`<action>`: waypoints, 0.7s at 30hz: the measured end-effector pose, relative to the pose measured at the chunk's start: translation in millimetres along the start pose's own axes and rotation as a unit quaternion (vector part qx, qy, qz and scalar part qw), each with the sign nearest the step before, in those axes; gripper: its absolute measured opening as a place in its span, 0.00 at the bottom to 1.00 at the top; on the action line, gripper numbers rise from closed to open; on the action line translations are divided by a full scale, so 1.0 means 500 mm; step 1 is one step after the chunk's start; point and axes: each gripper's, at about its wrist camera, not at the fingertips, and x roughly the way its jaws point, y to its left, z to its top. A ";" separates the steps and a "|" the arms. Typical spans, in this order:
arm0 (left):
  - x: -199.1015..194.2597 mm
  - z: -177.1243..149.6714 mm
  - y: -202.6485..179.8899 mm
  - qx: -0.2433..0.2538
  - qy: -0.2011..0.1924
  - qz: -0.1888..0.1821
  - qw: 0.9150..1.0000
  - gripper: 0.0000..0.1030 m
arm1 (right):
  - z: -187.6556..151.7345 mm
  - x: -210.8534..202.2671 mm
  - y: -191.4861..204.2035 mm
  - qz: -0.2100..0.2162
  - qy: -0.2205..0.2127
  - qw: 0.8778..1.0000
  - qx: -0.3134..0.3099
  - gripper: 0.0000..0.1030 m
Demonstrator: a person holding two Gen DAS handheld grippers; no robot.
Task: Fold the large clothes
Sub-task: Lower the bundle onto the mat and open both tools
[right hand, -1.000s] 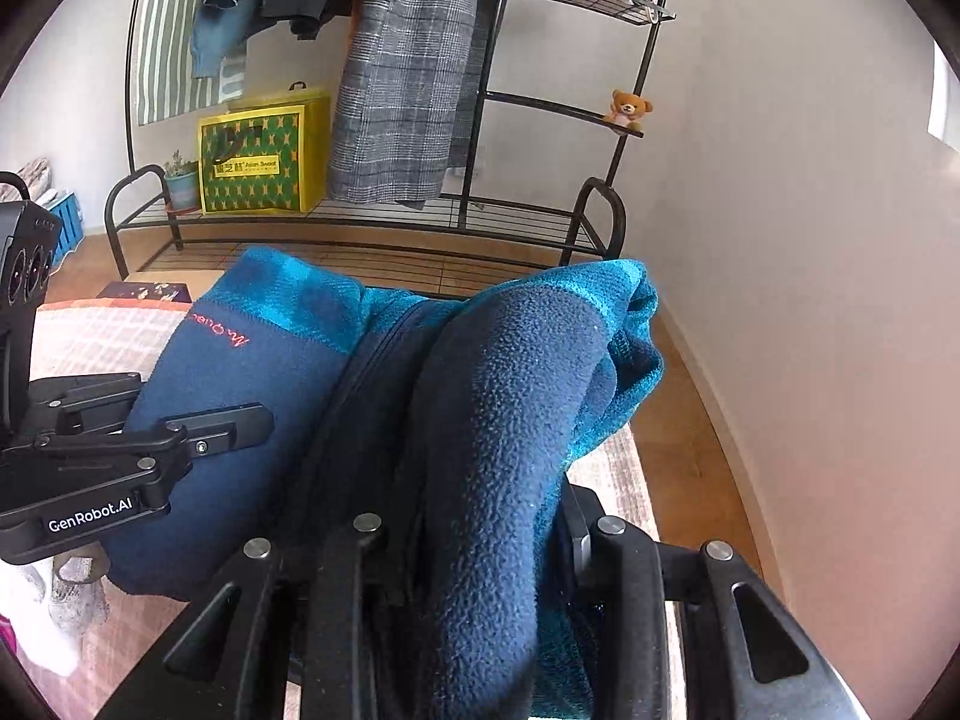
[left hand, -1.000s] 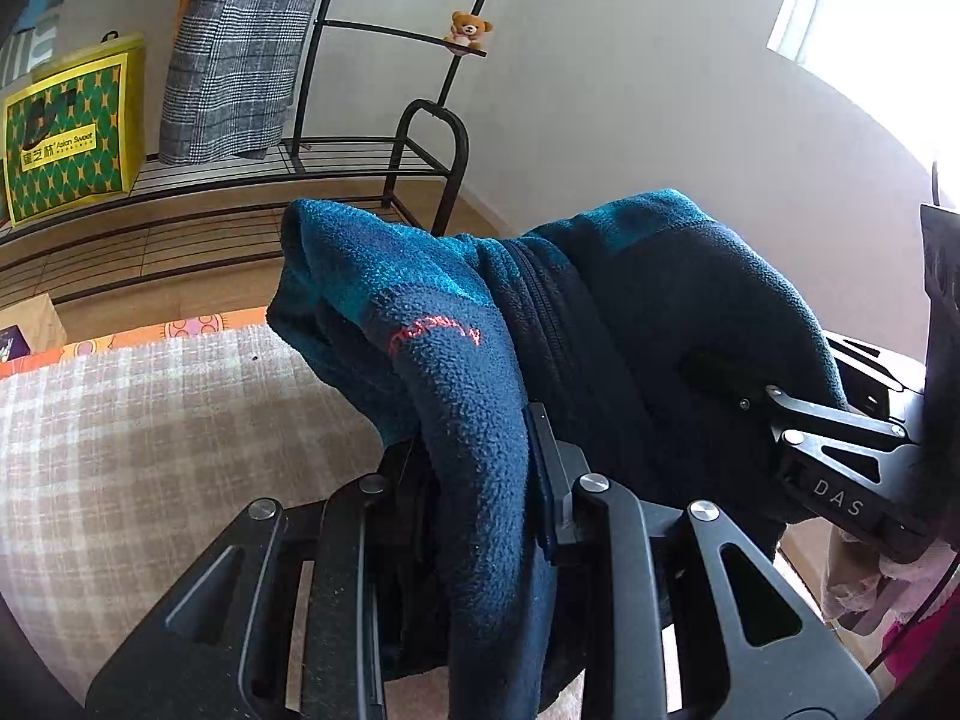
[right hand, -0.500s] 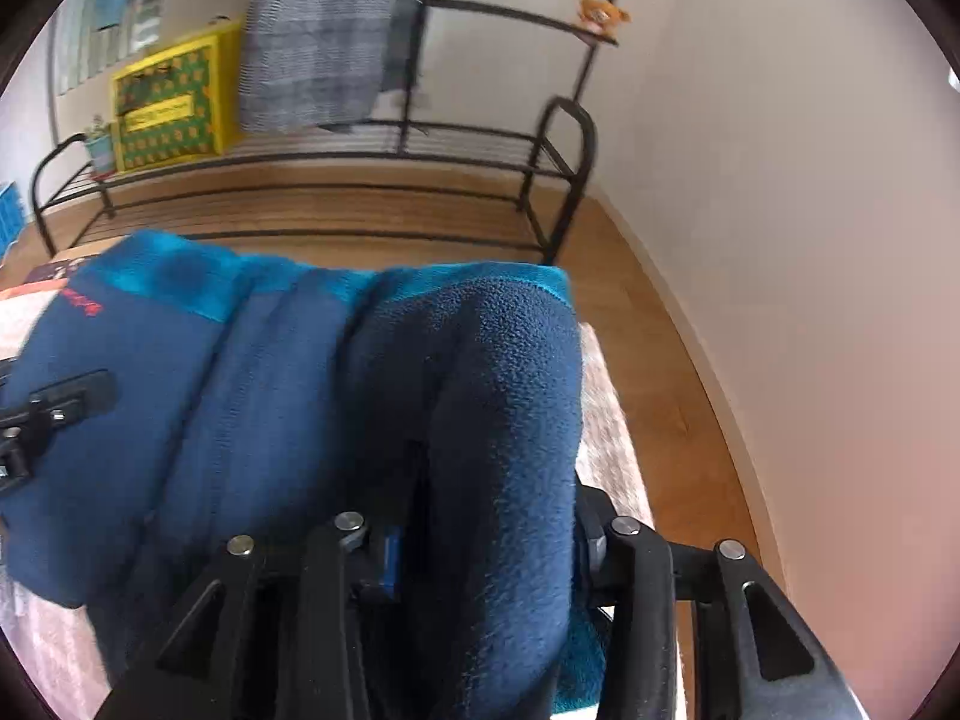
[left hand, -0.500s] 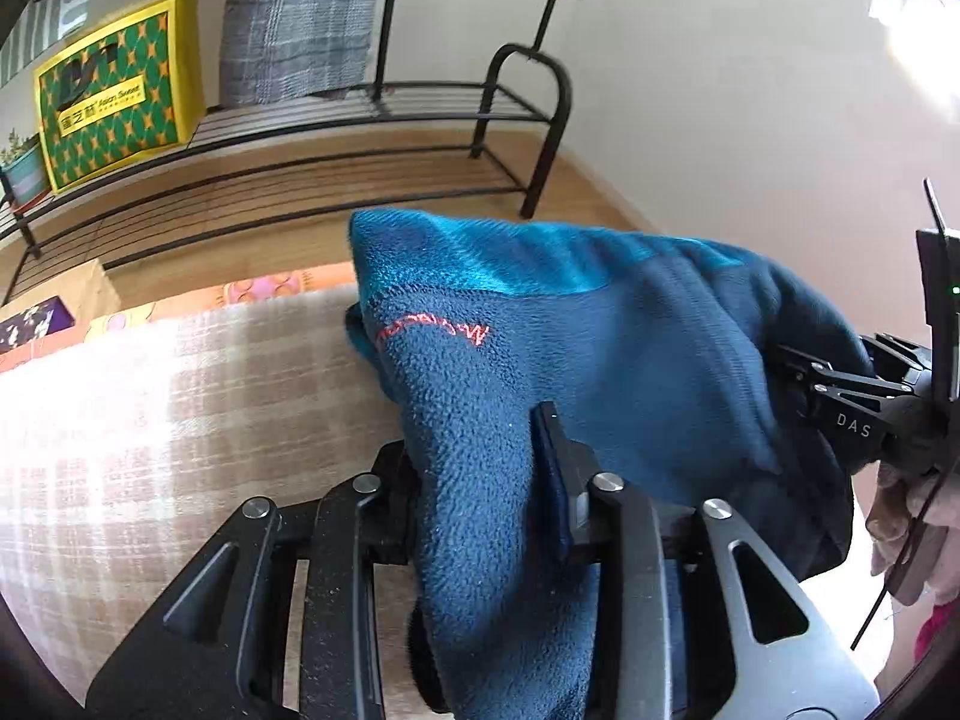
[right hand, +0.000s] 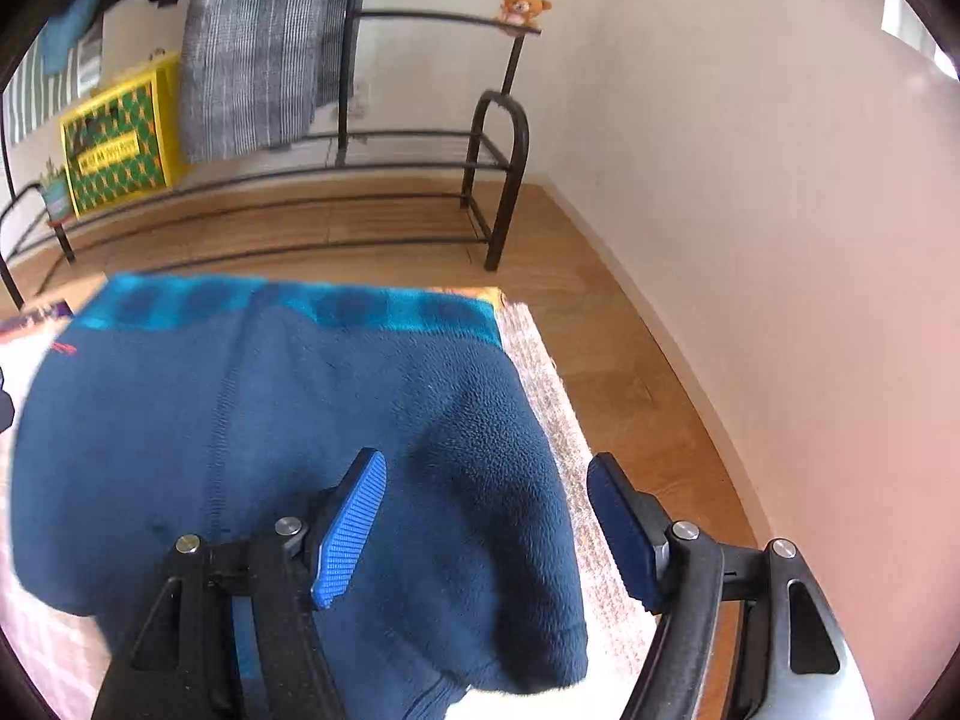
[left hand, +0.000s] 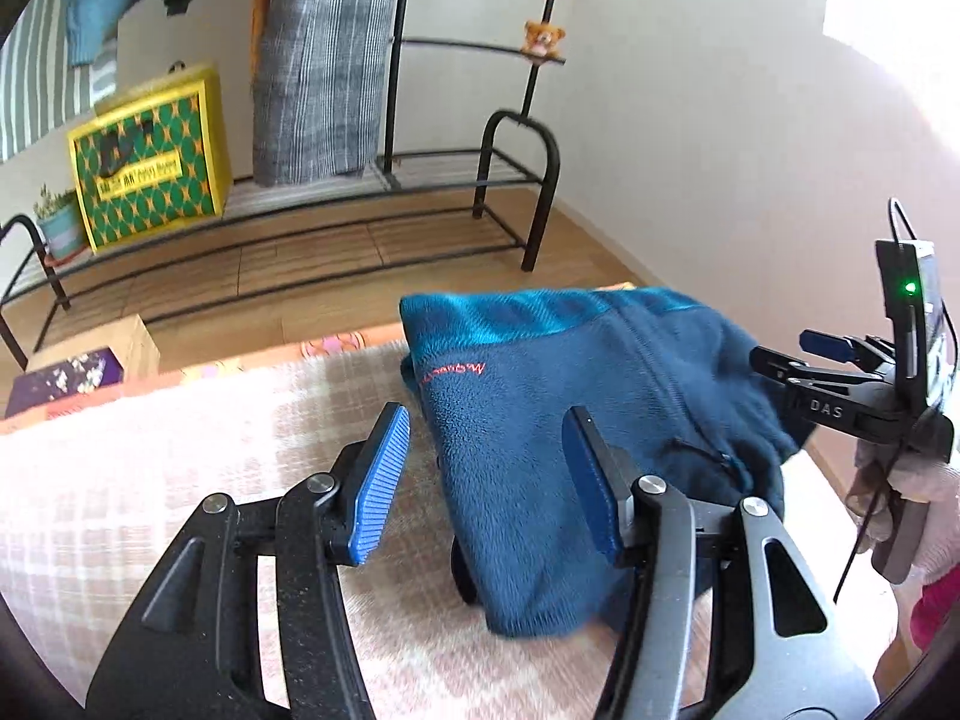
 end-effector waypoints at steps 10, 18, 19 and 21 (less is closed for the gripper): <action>-0.287 -0.022 -0.018 0.028 -0.070 -0.017 0.997 0.54 | -0.020 -0.253 0.062 0.040 -0.083 0.996 -0.001 0.70; -0.545 -0.093 -0.021 0.046 -0.110 -0.012 0.993 0.54 | -0.096 -0.517 0.127 0.044 -0.128 0.991 -0.002 0.70; -0.575 -0.104 -0.021 0.046 -0.112 -0.014 0.993 0.54 | -0.108 -0.554 0.134 0.043 -0.133 0.990 -0.004 0.70; -0.631 -0.129 -0.021 0.046 -0.113 -0.017 0.992 0.54 | -0.133 -0.631 0.150 0.039 -0.145 0.989 -0.008 0.70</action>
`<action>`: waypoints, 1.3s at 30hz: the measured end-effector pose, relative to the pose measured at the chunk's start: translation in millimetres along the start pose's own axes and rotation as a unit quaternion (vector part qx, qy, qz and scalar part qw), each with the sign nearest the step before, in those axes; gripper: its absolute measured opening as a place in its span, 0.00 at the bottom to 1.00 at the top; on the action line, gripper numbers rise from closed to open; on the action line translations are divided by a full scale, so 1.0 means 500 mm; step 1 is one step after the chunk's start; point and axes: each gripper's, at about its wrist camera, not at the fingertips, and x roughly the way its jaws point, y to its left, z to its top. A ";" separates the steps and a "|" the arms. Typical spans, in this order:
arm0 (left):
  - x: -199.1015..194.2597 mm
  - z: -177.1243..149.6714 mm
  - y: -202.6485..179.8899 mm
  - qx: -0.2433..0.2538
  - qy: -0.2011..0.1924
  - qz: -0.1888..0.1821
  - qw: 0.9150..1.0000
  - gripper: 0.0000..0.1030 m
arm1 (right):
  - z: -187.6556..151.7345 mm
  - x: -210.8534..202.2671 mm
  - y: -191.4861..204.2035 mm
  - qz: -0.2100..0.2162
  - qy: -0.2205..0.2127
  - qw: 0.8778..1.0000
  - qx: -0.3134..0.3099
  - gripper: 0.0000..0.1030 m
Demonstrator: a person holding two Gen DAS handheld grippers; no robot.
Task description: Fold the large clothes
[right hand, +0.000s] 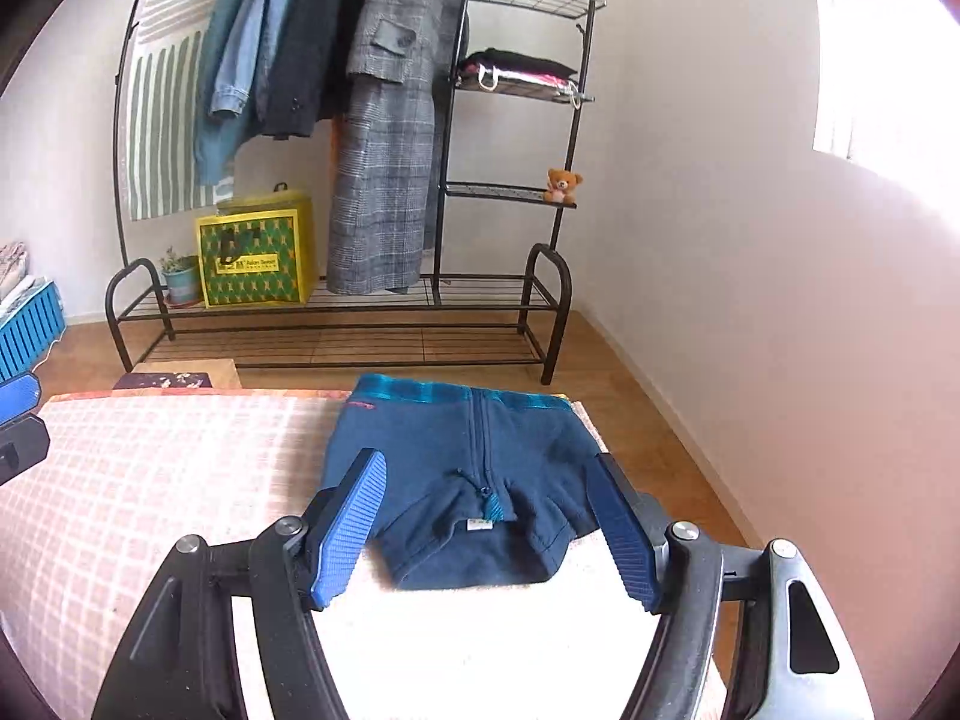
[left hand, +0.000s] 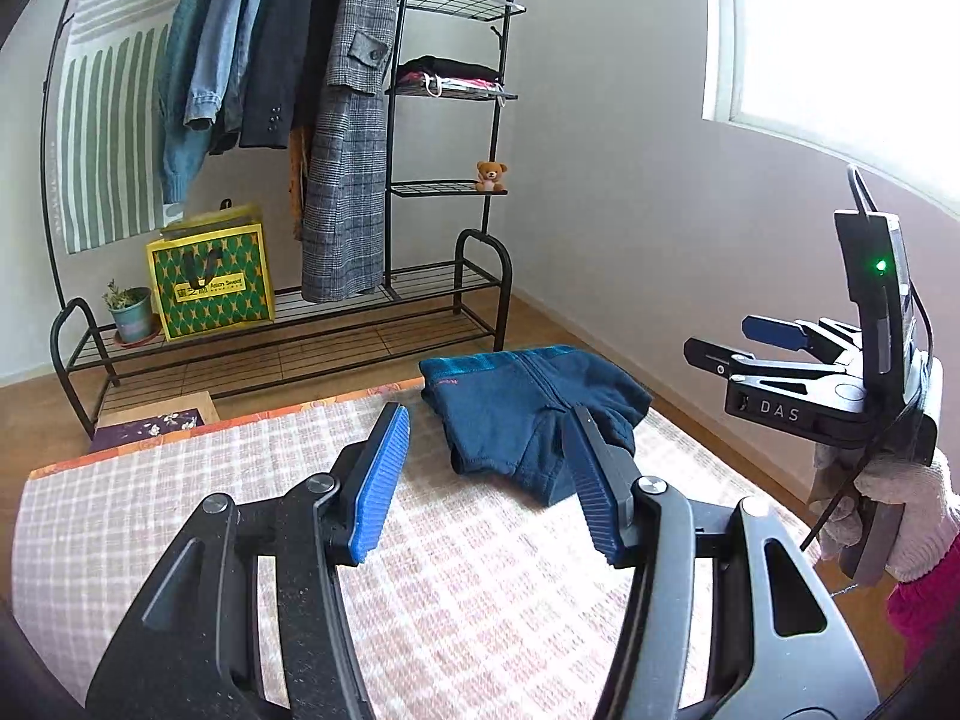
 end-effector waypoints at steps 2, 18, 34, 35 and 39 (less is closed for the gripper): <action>-0.064 -0.012 -0.001 -0.001 -0.005 0.000 1.000 0.54 | -0.005 -0.080 0.021 0.002 -0.015 1.000 -0.004 0.70; -0.399 -0.101 0.002 0.007 -0.055 0.008 0.998 0.84 | -0.110 -0.423 0.105 0.014 -0.086 0.996 0.009 0.88; -0.393 -0.153 -0.003 0.029 -0.041 0.050 0.997 1.00 | -0.178 -0.393 0.129 0.004 -0.086 0.996 0.034 1.00; -0.387 -0.154 -0.003 0.033 -0.039 0.059 0.997 1.00 | -0.181 -0.391 0.132 0.003 -0.085 0.996 0.036 1.00; -0.384 -0.160 -0.007 0.032 -0.044 0.075 0.996 1.00 | -0.188 -0.383 0.138 -0.005 -0.083 0.996 0.040 1.00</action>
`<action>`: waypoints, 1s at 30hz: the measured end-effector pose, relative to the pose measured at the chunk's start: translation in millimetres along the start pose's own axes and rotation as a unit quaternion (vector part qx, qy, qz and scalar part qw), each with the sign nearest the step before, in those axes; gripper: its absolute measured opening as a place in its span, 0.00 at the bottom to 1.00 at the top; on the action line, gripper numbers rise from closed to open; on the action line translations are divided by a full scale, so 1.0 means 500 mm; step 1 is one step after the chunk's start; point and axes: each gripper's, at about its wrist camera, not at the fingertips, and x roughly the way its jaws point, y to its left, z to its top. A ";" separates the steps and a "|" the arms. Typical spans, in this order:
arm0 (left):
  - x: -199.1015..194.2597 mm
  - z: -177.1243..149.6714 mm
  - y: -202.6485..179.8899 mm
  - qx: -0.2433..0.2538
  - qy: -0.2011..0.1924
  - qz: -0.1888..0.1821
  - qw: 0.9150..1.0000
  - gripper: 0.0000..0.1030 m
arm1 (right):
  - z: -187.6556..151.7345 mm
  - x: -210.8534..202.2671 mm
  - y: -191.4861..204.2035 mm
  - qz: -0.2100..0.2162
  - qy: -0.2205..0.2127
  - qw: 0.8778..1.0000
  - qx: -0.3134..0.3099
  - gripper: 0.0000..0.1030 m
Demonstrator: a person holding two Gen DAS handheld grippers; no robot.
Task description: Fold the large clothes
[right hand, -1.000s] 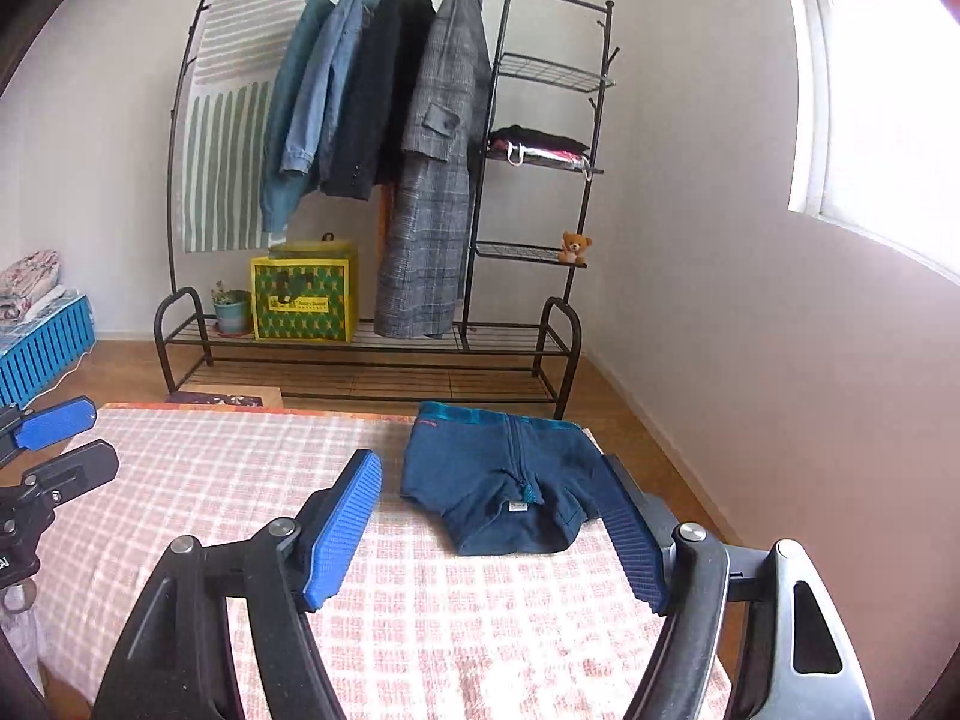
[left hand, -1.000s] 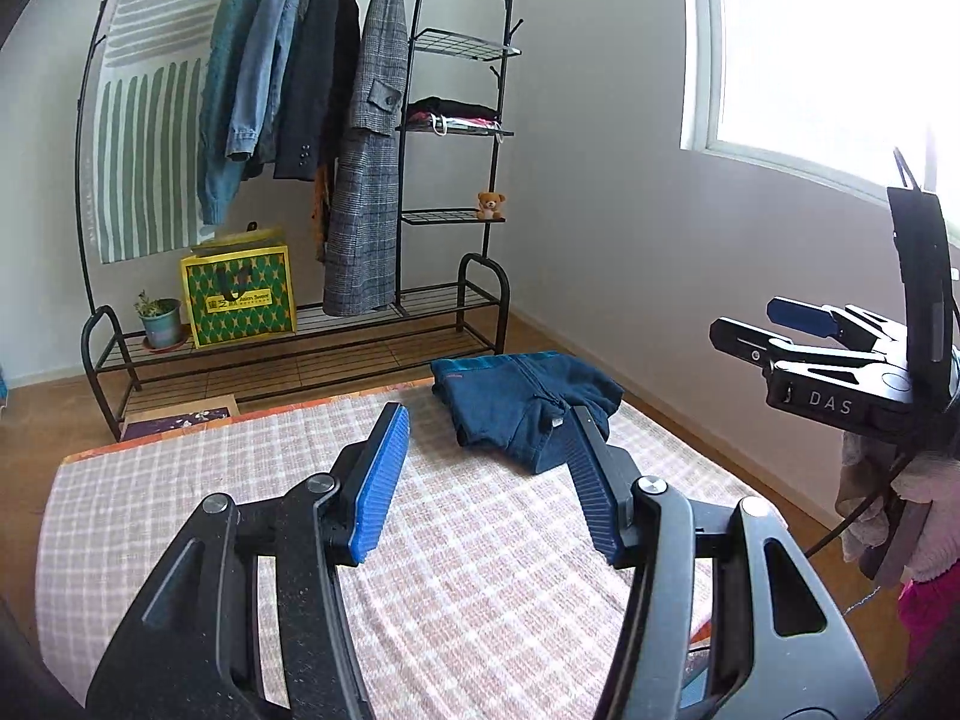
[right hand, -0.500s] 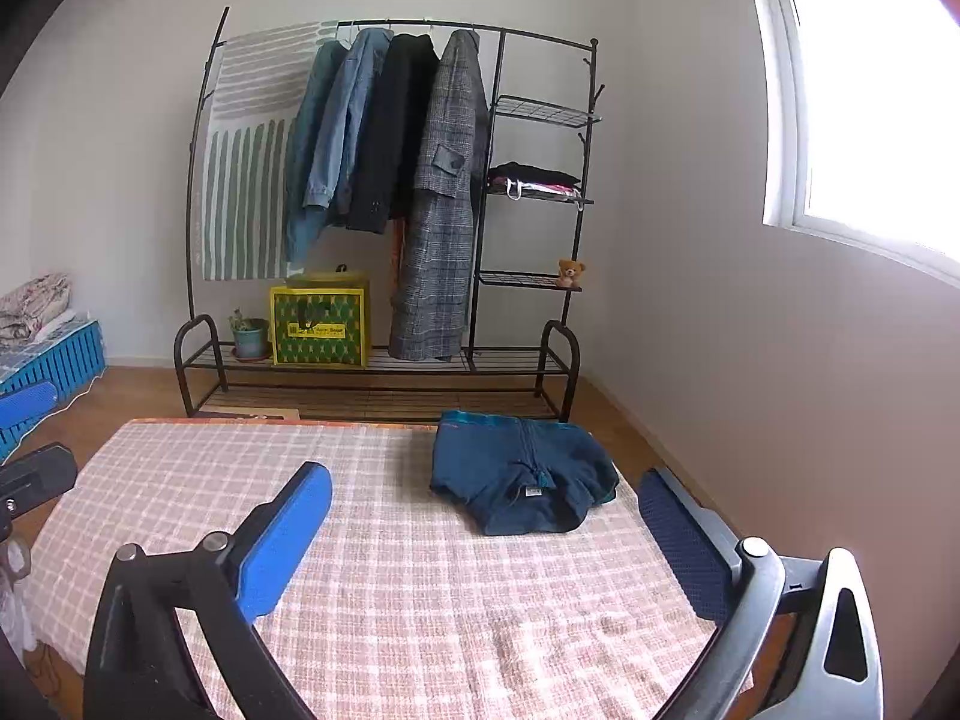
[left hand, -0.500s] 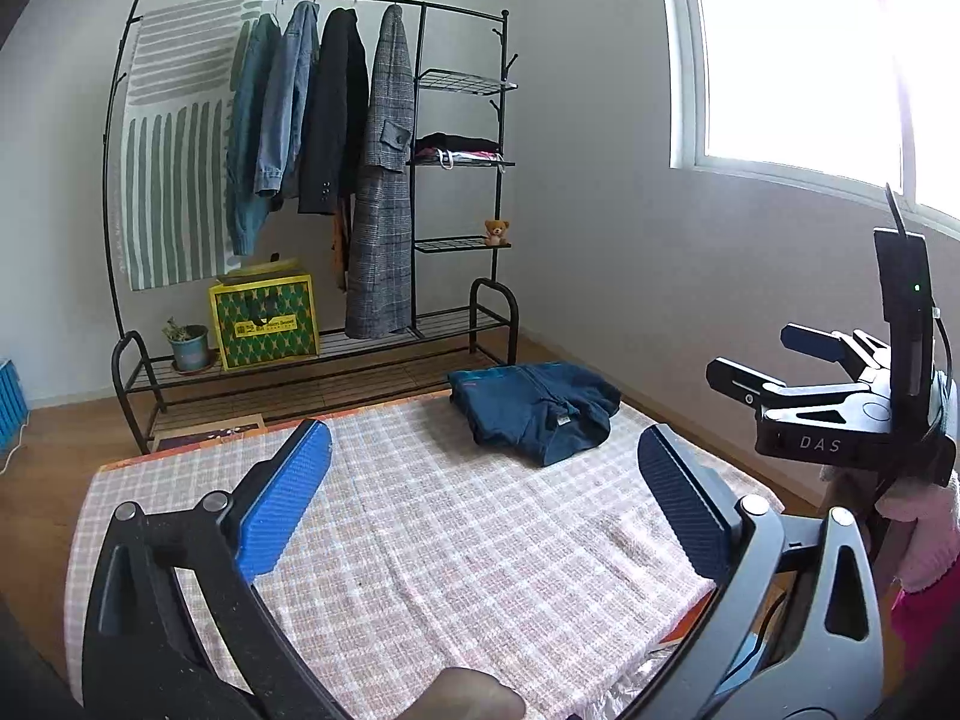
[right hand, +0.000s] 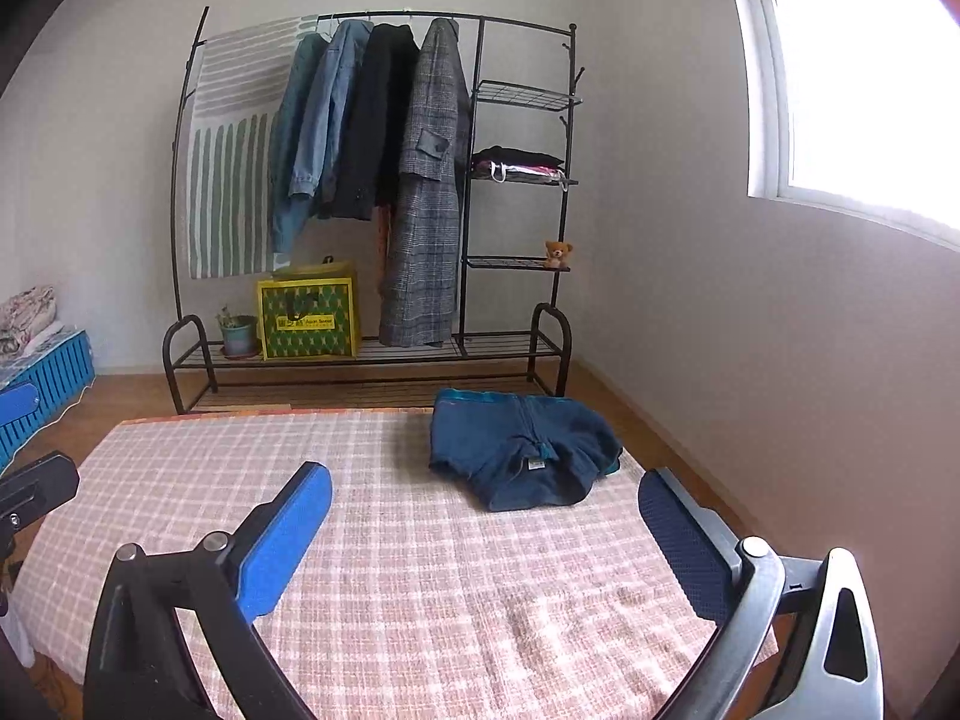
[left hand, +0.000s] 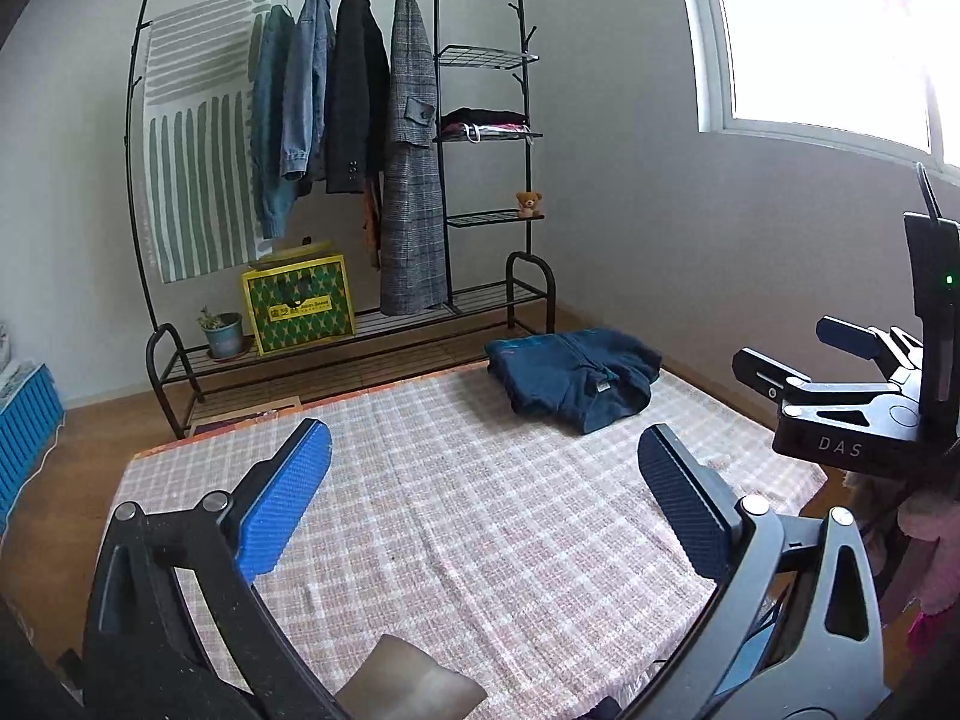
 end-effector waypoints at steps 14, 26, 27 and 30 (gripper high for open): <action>0.021 -0.014 -0.001 0.002 0.014 0.010 1.000 1.00 | -0.014 -0.004 0.008 -0.014 0.003 1.000 0.005 1.00; 0.021 -0.009 0.006 0.000 0.015 0.011 1.000 1.00 | -0.012 -0.007 0.011 -0.015 0.004 1.000 0.002 1.00; 0.021 -0.009 0.007 -0.001 0.014 0.012 1.000 1.00 | -0.012 -0.006 0.012 -0.016 0.004 1.000 0.001 1.00; 0.019 -0.006 0.009 -0.001 0.014 0.012 1.000 1.00 | -0.013 -0.008 0.015 -0.016 0.003 1.000 -0.001 1.00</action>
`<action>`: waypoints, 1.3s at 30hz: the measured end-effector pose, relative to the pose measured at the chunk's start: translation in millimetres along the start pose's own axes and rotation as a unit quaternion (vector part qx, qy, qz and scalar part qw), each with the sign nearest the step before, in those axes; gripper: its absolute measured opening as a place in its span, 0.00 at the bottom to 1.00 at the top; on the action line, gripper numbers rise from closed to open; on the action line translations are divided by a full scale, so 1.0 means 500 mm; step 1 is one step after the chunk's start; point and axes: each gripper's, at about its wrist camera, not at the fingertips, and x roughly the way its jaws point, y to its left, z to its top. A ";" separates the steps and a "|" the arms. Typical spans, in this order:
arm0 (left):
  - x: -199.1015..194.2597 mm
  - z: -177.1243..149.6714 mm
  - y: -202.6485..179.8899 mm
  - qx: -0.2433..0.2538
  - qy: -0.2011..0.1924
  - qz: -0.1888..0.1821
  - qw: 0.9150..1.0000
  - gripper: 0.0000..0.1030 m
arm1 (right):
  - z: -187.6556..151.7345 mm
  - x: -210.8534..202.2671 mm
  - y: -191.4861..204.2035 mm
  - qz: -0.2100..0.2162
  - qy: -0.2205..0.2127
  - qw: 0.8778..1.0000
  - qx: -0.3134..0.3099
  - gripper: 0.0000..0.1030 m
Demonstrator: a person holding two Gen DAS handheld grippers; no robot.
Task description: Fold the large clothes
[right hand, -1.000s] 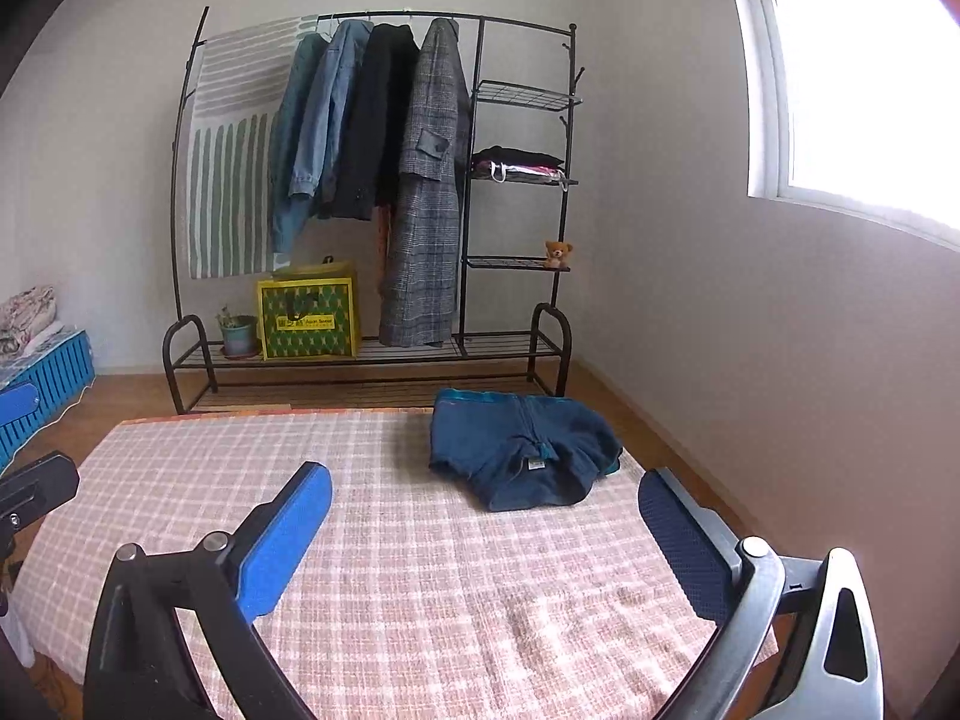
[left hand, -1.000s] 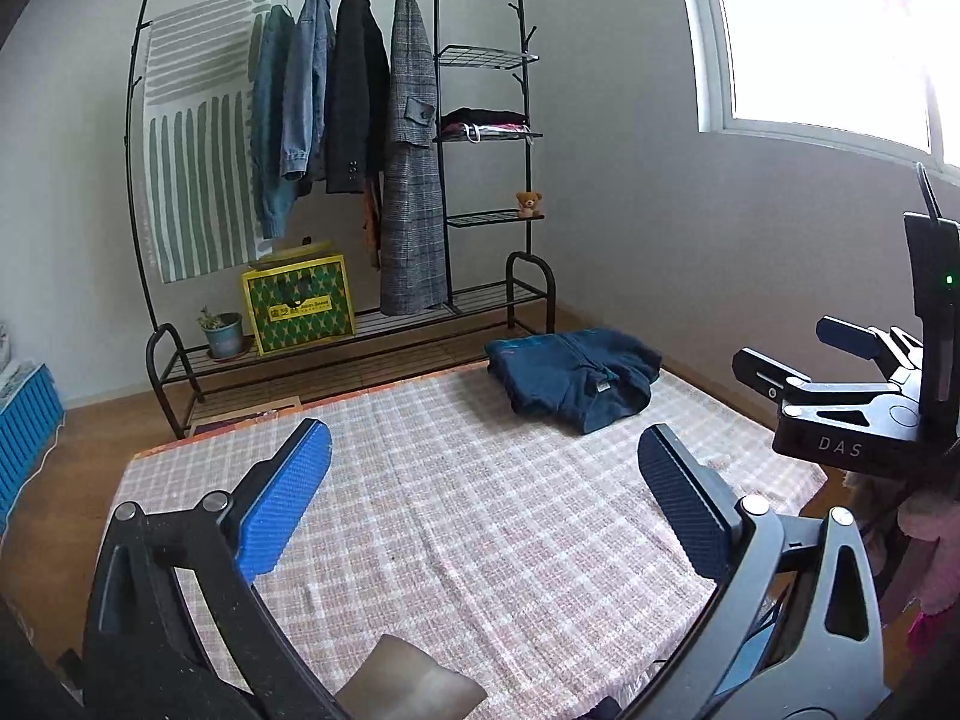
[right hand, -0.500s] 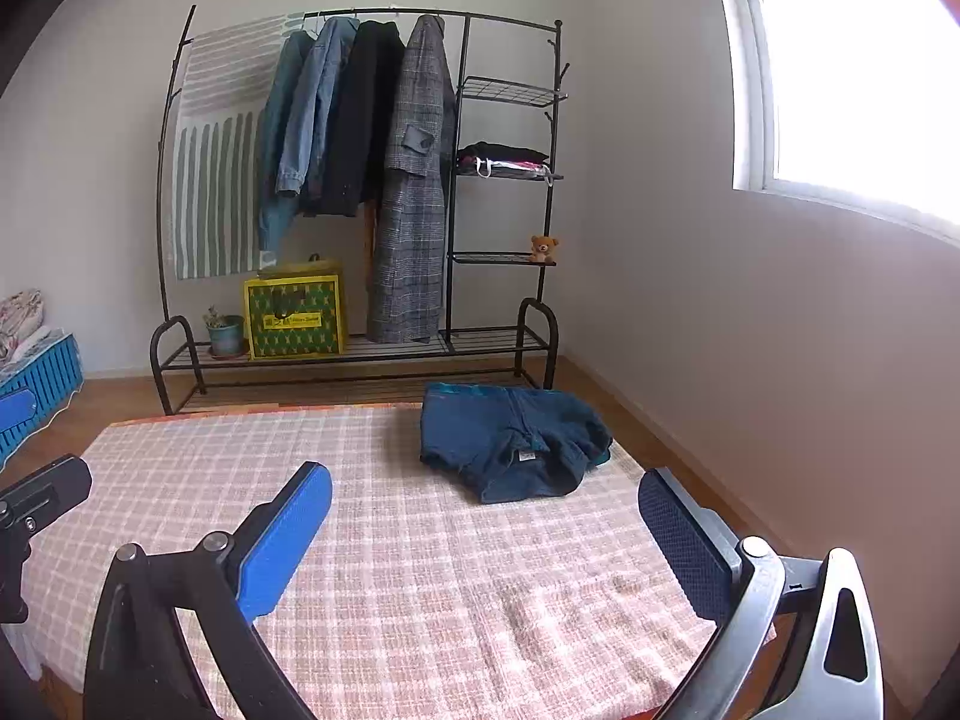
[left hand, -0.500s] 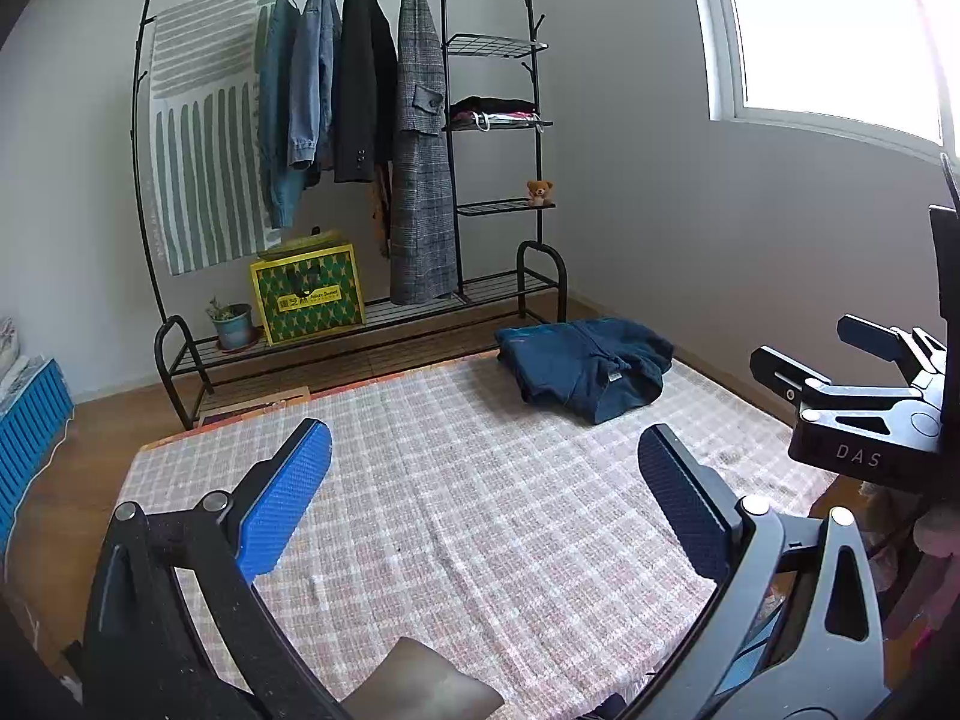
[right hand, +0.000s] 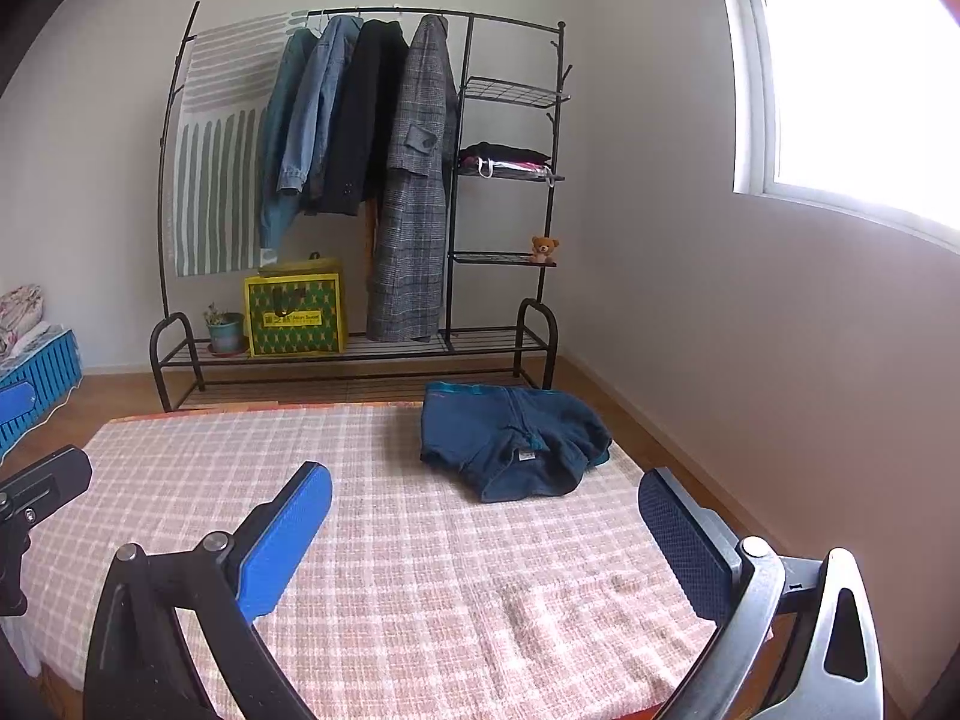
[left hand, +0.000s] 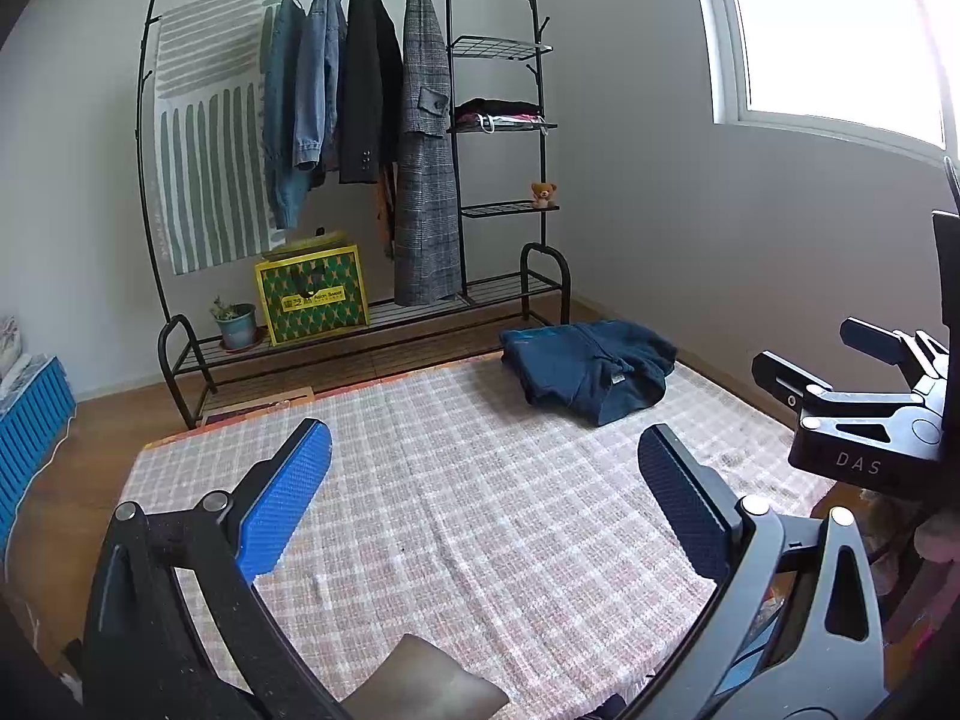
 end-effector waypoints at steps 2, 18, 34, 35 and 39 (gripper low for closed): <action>0.000 0.000 0.000 0.000 -0.001 0.000 1.000 1.00 | 0.000 0.001 0.000 0.000 0.001 1.000 0.000 1.00; -0.008 0.010 0.009 -0.002 -0.003 0.004 1.000 1.00 | 0.003 0.000 0.003 0.001 -0.001 1.000 -0.005 1.00; -0.006 0.013 0.017 -0.009 -0.005 0.016 1.000 1.00 | 0.002 0.005 0.006 0.001 0.001 1.000 -0.008 1.00; -0.006 0.011 0.017 -0.009 -0.005 0.018 1.000 1.00 | 0.001 0.005 0.008 0.001 0.001 1.000 -0.009 1.00; -0.004 0.009 0.018 -0.010 -0.003 0.017 1.000 1.00 | 0.000 0.004 0.010 0.000 0.001 1.000 -0.012 1.00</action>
